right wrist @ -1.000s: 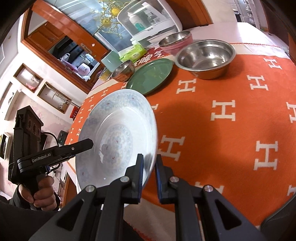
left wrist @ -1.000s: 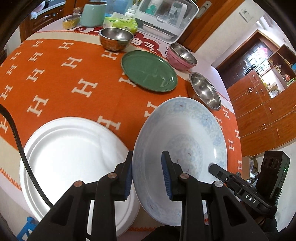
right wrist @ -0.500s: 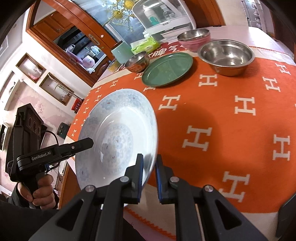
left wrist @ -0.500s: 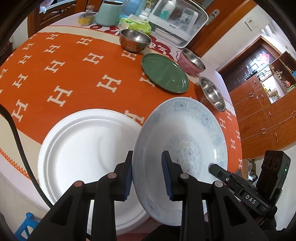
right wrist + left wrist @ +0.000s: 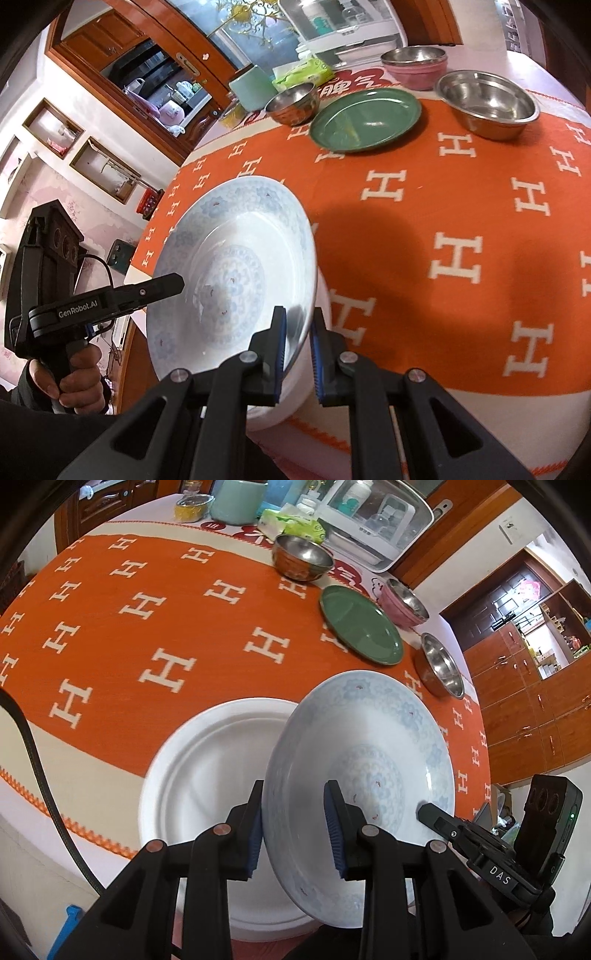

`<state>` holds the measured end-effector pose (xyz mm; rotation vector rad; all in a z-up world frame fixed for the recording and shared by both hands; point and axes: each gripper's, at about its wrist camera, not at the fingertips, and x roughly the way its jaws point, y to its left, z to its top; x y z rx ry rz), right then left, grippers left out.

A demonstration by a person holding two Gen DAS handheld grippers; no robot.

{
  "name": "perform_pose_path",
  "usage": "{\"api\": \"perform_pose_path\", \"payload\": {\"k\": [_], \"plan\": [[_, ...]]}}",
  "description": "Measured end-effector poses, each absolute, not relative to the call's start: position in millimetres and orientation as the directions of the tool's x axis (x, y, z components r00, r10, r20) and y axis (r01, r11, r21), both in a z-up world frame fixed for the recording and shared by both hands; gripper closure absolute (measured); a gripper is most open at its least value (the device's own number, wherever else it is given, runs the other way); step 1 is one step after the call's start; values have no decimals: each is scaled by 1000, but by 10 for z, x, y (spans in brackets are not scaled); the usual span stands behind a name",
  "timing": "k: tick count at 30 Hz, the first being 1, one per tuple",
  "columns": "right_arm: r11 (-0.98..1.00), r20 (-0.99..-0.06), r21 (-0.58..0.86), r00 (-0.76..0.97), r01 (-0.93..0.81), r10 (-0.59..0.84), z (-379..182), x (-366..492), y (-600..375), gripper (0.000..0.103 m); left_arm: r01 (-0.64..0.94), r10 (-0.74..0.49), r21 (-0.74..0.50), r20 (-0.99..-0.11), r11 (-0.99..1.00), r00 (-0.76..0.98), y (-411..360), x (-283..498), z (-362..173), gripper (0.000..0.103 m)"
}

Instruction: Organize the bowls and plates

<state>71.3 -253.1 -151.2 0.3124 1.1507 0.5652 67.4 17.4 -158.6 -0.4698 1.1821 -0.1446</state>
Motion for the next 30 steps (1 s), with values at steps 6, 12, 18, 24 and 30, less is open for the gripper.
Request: {"api": "perform_pose_path", "payload": {"k": [6, 12, 18, 24, 30], "plan": [[835, -788, 499, 281, -232, 548, -1558, 662, -2295, 91, -122, -363, -422, -869, 898, 337, 403, 701, -1673, 73], [859, -815, 473, 274, -194, 511, -1616, 611, -2129, 90, -98, -373, -411, -887, 906, 273, 538, 783, -1802, 72], [882, -838, 455, 278, -121, 470, -1675, 540, -2043, 90, -44, -384, -399, -902, 916, 197, 581, 869, -1931, 72], [897, -856, 442, 285, -26, 431, -1769, 457, -1987, 90, 32, -391, -390, -912, 920, 124, 587, 914, -2055, 72], [906, -875, 420, 290, 53, 389, -1853, 406, -1892, 89, 116, -380, -371, -923, 921, 67, 571, 993, -2182, 72]]}}
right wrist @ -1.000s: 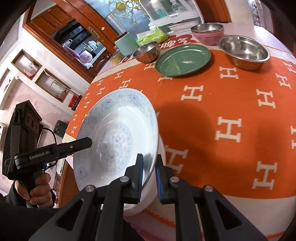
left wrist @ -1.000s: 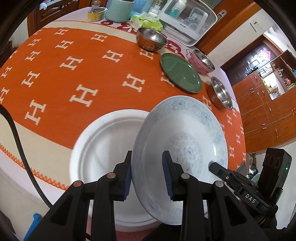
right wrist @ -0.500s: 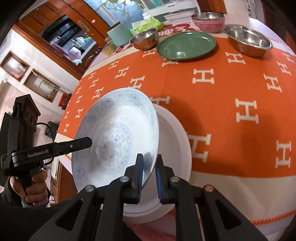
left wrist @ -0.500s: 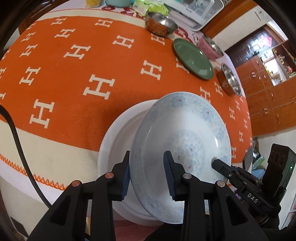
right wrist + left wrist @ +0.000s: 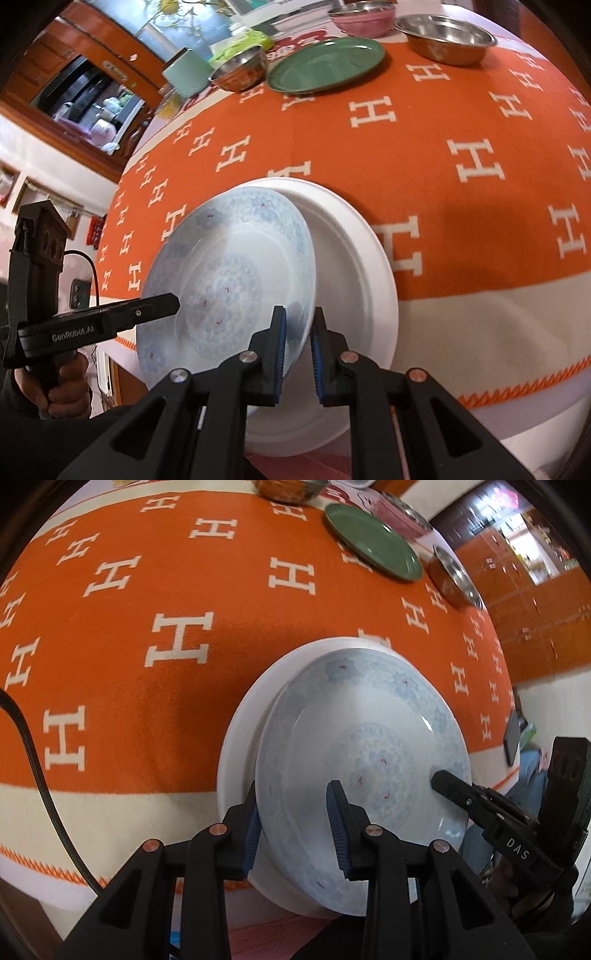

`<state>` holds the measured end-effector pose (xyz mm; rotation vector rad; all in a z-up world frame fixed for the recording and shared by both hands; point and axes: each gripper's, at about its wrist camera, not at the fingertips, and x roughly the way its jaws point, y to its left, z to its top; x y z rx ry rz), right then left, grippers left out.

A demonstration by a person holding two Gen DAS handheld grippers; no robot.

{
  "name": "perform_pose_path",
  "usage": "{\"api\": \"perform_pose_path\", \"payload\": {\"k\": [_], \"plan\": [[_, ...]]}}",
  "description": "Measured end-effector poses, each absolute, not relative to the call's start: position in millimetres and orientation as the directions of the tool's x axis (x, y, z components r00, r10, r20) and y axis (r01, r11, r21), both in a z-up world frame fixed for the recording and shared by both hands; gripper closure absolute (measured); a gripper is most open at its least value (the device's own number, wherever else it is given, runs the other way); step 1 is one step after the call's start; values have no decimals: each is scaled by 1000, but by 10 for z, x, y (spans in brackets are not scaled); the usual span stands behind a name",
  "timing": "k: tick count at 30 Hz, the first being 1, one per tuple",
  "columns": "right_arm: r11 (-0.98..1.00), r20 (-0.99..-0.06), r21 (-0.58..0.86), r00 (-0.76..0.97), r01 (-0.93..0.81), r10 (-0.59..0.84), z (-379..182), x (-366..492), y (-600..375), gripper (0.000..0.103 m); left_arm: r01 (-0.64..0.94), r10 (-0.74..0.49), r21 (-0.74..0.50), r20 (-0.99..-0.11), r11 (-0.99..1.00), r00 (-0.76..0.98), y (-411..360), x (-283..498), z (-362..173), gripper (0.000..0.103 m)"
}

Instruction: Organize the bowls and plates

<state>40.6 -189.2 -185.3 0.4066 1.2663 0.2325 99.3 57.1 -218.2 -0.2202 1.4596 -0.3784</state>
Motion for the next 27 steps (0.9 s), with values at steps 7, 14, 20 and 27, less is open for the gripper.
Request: {"api": "perform_pose_path", "payload": {"k": [7, 14, 20, 27], "plan": [[915, -897, 374, 311, 151, 315, -1897, 333, -1850, 88, 218, -399, -387, -917, 896, 11, 539, 1069, -2263, 72], [924, -921, 318, 302, 215, 247, -1934, 300, -1816, 87, 284, -392, -383, -919, 879, -27, 491, 1084, -2291, 72], [921, -922, 313, 308, 233, 236, -1891, 267, -1840, 84, 314, -375, -363, -927, 877, -24, 449, 1078, -2269, 71], [941, -901, 292, 379, 172, 210, -1686, 219, -1793, 67, 375, -349, -300, -935, 877, 68, 473, 1038, -2067, 69]]}}
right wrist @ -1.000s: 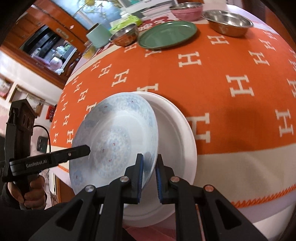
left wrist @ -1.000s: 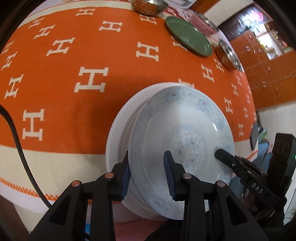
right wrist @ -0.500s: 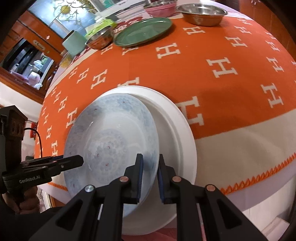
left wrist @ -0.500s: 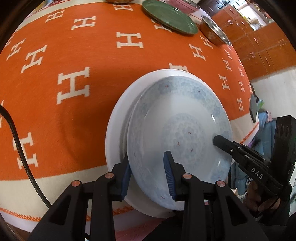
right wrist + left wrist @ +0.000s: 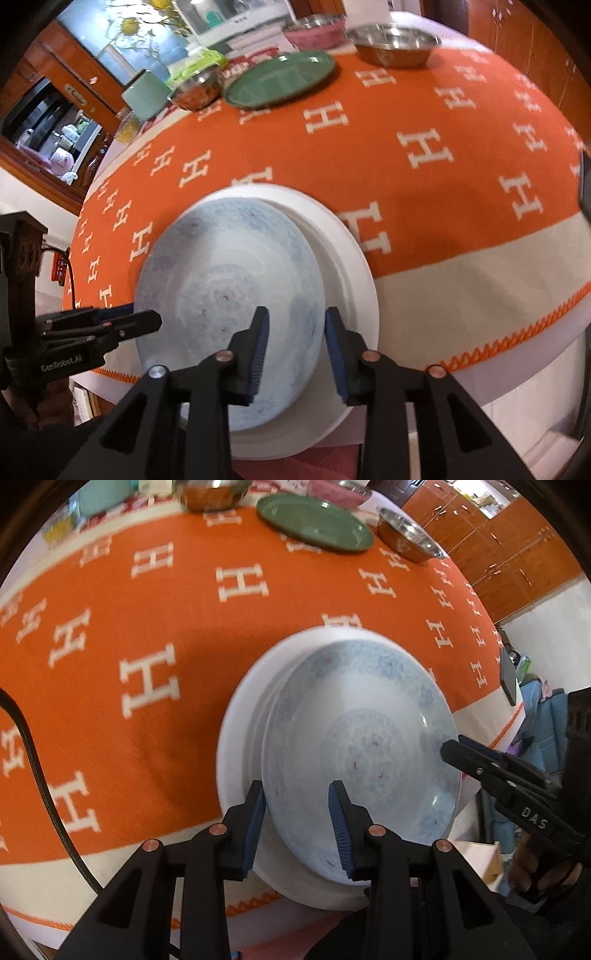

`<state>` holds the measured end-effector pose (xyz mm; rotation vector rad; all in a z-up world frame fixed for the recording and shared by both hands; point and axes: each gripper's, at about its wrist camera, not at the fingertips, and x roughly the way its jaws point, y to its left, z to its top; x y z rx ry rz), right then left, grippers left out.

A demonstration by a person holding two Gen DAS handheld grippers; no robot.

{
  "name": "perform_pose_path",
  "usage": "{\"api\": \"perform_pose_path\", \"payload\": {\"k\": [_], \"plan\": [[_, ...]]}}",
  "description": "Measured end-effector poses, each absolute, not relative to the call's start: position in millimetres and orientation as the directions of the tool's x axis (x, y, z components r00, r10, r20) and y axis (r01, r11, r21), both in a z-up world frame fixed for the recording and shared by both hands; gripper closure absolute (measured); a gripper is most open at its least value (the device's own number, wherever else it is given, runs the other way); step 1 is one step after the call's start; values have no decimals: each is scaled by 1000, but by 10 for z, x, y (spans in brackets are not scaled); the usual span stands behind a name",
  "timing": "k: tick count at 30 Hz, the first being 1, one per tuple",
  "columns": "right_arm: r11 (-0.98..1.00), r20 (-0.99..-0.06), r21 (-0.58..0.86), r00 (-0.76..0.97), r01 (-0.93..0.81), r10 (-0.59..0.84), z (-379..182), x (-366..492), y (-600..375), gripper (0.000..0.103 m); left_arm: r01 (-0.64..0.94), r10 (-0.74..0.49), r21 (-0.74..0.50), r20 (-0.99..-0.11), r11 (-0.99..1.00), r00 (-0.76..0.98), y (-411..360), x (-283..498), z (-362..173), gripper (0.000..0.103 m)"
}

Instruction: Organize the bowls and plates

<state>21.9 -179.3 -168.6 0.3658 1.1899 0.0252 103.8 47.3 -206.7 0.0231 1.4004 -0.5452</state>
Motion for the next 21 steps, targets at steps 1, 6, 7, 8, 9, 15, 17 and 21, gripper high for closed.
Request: {"api": "perform_pose_path", "payload": {"k": [1, 6, 7, 8, 9, 15, 17, 21], "plan": [[947, -897, 280, 393, 158, 200, -1638, 218, -1785, 64, 382, -344, -290, -935, 877, 81, 471, 1036, -2032, 69], [971, -885, 214, 441, 104, 147, -1446, 259, -1767, 57, 398, -359, -279, -922, 874, 144, 473, 1076, -1786, 68], [974, -882, 205, 449, 96, 141, -1408, 281, -1777, 57, 398, -361, -277, -920, 875, 154, 464, 1092, -1735, 67], [975, -879, 200, 456, 93, 137, -1376, 296, -1787, 57, 400, -363, -274, -917, 874, 164, 453, 1110, -1682, 66], [976, -876, 197, 464, 92, 133, -1342, 312, -1804, 57, 403, -364, -272, -915, 874, 173, 443, 1125, -1636, 62], [979, -854, 185, 506, 82, 119, -1181, 435, -1909, 56, 412, -378, -262, -897, 873, 229, 334, 1276, -1304, 49], [980, -844, 182, 524, 78, 115, -1116, 500, -1964, 55, 413, -359, -237, -899, 879, 250, 289, 1353, -1199, 45], [982, -824, 177, 556, 65, 112, -988, 662, -2082, 53, 403, -331, -201, -900, 893, 285, 204, 1486, -1040, 38]]}}
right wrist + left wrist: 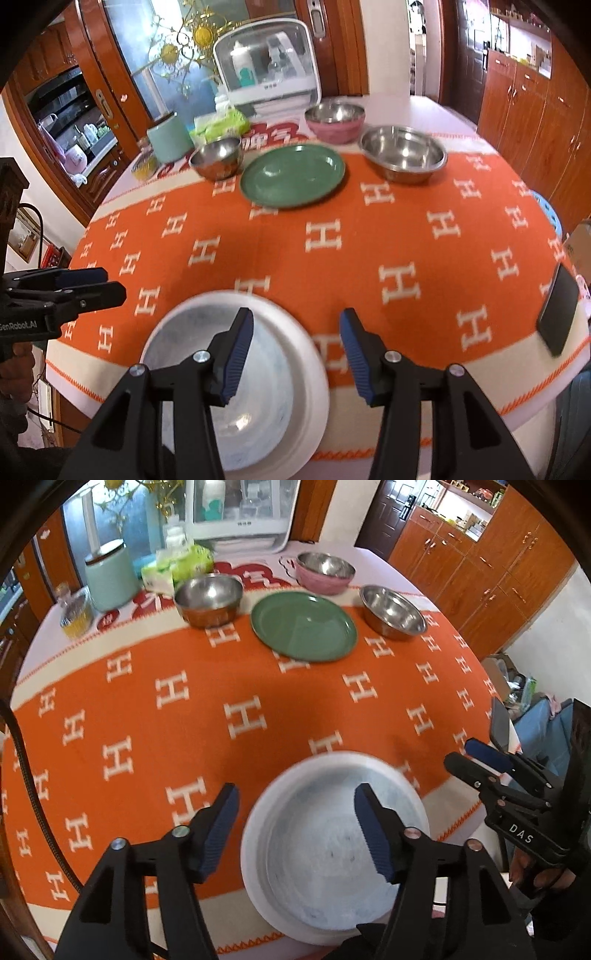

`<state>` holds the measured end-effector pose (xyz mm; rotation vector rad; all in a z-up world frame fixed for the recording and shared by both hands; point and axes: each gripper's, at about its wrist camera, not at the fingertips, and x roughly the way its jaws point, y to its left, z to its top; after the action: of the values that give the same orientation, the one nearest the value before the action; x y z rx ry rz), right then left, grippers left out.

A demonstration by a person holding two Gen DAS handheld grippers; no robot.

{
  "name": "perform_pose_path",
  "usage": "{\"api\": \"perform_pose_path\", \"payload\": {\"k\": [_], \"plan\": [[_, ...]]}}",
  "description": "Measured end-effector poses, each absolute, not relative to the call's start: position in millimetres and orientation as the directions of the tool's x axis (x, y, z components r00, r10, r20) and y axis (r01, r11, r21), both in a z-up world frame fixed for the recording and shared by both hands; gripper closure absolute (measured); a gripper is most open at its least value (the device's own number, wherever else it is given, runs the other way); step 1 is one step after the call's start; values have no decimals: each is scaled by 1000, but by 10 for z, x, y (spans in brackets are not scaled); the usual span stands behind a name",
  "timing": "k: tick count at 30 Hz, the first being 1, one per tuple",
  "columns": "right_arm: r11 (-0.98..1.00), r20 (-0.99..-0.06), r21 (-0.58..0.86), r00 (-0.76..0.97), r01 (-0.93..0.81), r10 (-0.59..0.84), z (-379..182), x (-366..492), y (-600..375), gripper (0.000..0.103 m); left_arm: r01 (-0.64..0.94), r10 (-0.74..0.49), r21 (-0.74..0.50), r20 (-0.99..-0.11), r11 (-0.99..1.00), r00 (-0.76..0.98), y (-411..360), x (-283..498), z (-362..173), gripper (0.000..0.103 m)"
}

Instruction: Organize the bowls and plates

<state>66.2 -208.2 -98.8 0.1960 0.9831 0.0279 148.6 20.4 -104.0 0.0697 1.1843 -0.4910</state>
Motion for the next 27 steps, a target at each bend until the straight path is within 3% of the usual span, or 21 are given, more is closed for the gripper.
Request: {"api": "perform_pose_path", "payload": {"k": [13, 27], "plan": [[985, -782, 174, 610, 13, 130, -786, 1389, -2417, 52, 367, -287, -155, -897, 917, 337, -107, 2104, -759, 28], [970, -752, 244, 633, 2, 187, -979, 2135, -2731, 52, 258, -291, -209, -895, 943, 339, -419, 2914, -990, 27]]}}
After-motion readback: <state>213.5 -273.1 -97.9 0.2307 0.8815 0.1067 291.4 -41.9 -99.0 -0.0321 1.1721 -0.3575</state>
